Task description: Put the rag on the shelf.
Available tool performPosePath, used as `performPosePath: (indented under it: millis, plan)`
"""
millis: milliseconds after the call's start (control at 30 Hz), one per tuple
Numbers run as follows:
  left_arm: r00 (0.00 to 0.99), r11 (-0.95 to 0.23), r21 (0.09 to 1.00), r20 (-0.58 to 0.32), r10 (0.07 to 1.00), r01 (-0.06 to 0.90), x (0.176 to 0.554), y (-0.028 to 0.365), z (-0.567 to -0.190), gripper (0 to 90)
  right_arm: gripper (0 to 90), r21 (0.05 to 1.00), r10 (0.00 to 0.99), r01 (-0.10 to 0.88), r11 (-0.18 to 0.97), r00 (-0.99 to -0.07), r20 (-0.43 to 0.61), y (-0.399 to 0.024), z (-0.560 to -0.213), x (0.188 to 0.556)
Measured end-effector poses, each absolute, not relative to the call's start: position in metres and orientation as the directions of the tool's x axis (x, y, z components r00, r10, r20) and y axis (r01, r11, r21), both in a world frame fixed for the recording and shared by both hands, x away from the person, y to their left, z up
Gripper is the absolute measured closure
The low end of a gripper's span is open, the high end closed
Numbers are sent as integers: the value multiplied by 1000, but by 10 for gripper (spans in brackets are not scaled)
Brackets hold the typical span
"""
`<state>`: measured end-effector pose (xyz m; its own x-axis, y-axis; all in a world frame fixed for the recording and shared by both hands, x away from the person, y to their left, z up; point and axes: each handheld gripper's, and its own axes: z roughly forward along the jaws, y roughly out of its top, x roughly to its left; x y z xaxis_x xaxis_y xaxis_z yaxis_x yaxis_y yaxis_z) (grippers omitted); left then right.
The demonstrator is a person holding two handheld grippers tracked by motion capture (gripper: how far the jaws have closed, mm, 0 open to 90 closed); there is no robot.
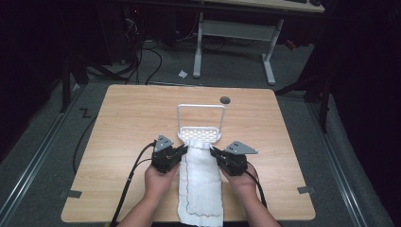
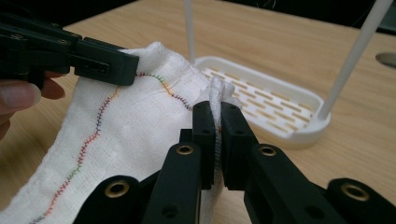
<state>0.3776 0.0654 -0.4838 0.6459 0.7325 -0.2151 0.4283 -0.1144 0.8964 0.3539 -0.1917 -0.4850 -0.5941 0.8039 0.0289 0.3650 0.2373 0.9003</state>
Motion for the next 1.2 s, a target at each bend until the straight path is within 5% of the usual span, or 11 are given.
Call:
performPosePath:
  millis: [1200]
  plan:
    - [689,-17,989,-91,719,148,372,76,-334,854,859,990,802,61,124,-595,-63,-192,-338,350]
